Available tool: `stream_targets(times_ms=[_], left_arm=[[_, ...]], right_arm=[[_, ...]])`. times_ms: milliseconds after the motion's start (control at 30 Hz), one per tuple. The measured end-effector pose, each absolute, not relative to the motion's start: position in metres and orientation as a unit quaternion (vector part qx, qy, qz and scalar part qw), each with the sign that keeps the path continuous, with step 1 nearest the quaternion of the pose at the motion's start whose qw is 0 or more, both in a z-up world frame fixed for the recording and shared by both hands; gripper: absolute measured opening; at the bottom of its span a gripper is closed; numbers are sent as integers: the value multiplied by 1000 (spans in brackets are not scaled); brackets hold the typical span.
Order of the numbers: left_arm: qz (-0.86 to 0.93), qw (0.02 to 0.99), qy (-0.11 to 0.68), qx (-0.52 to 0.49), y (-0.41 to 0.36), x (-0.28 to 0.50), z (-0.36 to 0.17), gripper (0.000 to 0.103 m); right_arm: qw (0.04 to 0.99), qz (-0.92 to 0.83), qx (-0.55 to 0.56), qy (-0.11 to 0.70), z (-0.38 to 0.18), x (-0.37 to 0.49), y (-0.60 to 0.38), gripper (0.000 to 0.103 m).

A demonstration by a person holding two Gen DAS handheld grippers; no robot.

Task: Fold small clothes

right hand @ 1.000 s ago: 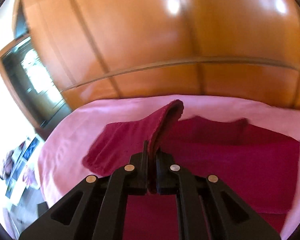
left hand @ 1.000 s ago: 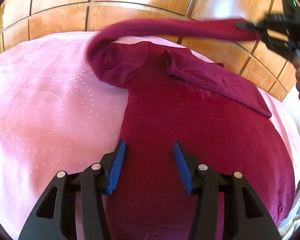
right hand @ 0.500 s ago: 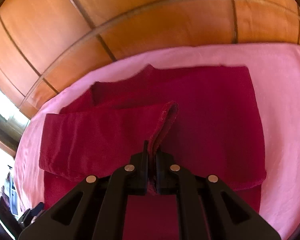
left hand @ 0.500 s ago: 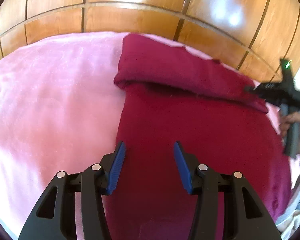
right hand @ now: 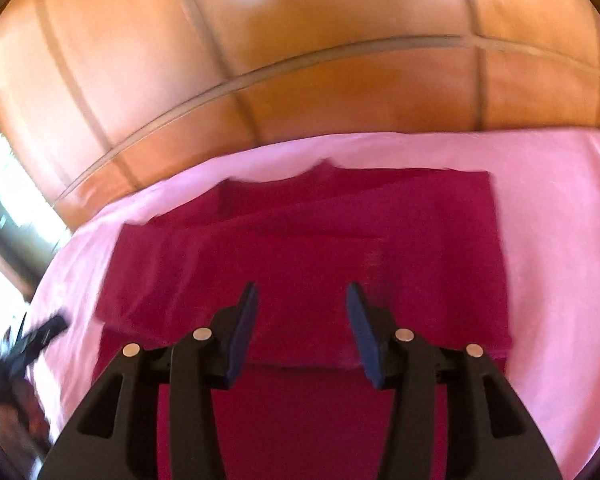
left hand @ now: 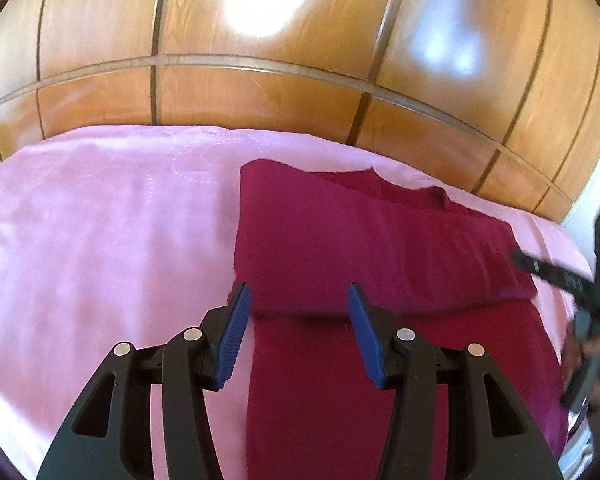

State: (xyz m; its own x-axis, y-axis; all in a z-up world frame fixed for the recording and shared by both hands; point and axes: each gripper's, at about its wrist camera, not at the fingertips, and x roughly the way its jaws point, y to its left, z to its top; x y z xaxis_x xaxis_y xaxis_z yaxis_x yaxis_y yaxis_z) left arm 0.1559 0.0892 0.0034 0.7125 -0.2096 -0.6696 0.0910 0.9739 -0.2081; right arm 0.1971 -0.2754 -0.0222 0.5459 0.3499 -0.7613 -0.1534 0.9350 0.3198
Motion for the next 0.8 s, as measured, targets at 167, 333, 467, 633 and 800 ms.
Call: stream_targets(times_ms=[167, 333, 467, 633, 800], left_arm=[[-83, 918, 377, -90, 87, 201, 3, 49], [-88, 915, 385, -88, 81, 261, -4, 49], [-71, 902, 416, -97, 85, 300, -28, 49], [-64, 894, 427, -120, 100, 312, -54, 49], [-36, 906, 411, -92, 97, 280, -37, 49]], right_arm=[[864, 117, 83, 482, -52, 212, -263, 46], [863, 92, 94, 487, -73, 233, -273, 49], [868, 99, 89, 478, -83, 232, -274, 52], [873, 103, 93, 467, -86, 230, -276, 53], [874, 107, 95, 465, -88, 231, -275, 56]])
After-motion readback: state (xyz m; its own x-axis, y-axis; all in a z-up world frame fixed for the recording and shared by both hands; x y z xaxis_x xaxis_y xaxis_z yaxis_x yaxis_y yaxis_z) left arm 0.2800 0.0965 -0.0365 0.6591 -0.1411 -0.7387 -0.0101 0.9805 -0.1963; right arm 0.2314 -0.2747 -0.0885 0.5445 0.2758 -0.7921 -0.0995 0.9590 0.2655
